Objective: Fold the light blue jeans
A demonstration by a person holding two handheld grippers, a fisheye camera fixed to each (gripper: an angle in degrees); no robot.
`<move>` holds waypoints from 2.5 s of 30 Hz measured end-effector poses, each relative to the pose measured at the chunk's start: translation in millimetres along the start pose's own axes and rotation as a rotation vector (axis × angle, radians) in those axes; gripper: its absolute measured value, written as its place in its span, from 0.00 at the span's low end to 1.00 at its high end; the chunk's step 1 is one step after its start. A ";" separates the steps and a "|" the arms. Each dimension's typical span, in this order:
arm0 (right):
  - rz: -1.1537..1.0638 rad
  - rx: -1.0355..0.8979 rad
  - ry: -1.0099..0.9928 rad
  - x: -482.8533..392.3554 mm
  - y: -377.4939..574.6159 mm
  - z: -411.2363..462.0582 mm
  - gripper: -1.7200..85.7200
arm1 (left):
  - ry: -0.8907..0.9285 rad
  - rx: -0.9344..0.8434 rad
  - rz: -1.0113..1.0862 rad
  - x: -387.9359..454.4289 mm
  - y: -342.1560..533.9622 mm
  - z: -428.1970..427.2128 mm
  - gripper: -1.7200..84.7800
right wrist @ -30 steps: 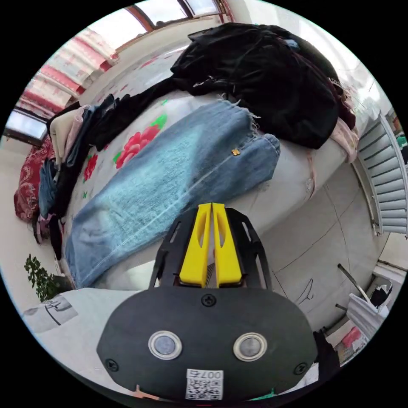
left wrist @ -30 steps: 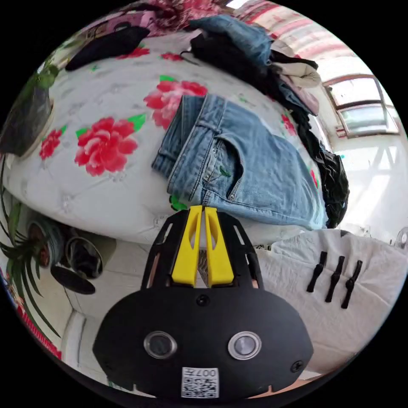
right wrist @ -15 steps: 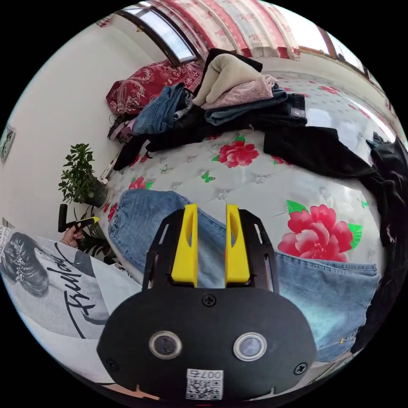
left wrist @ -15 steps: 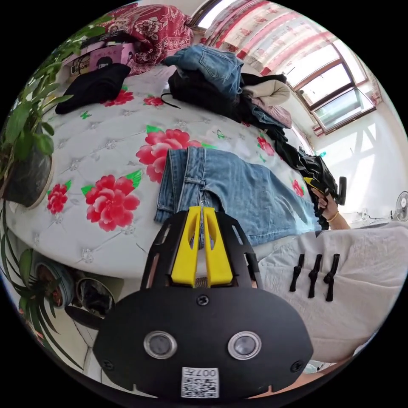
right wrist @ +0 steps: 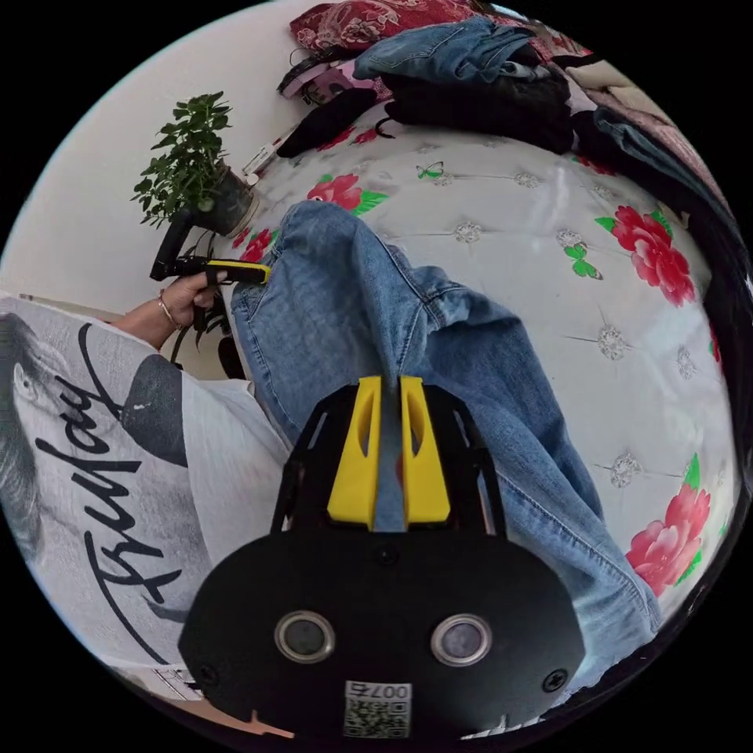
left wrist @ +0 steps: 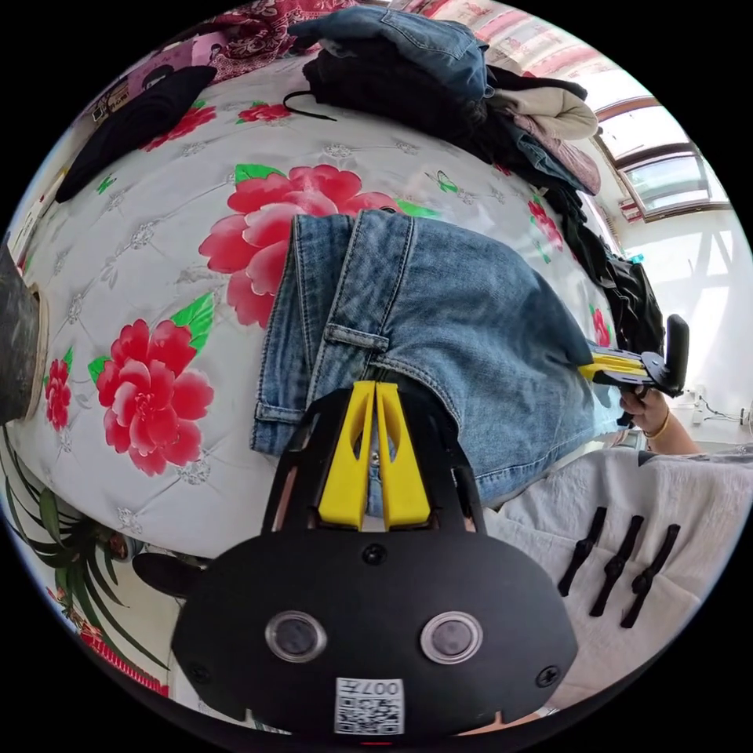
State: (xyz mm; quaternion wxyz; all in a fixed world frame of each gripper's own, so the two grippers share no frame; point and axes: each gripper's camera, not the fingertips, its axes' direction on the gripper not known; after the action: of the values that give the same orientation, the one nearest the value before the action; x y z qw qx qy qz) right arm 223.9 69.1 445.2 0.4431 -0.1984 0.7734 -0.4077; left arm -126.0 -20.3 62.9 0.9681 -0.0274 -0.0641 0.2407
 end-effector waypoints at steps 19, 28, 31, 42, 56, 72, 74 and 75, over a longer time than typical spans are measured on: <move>0.515 0.122 -0.531 172.8 -86.8 -65.2 0.02 | 0.013 0.053 -0.014 14.6 3.9 3.5 0.01; 0.490 0.163 -0.409 158.7 -49.5 -66.4 0.04 | 0.041 0.167 -0.101 14.5 27.1 -20.5 0.05; 0.442 0.077 -0.312 141.3 -39.4 -51.6 0.03 | 0.027 0.188 -0.138 9.6 46.4 -29.7 0.08; 0.548 0.400 -0.159 125.0 41.2 -79.6 0.03 | -0.206 0.097 -0.055 48.0 36.2 0.0 0.08; 0.809 0.642 -0.069 81.0 329.5 -72.4 0.09 | -0.298 0.097 0.097 36.9 -8.2 -37.3 0.06; 1.570 1.388 0.026 69.4 679.1 -2.3 0.12 | 0.127 0.288 -0.414 -58.3 41.2 -75.1 0.07; 1.535 1.493 0.002 70.0 682.6 7.6 0.11 | 0.165 0.314 -0.469 -67.1 54.9 -81.6 0.07; 1.525 1.546 -0.020 72.6 683.7 12.6 0.11 | 0.196 0.329 -0.506 -73.9 63.5 -84.9 0.07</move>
State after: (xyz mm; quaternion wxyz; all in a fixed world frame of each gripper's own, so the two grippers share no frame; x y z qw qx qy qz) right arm 233.4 417.5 -147.6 0.5910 0.6637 0.2234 -0.4004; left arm -208.5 -0.9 -34.7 0.9903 0.1234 0.0644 -0.0042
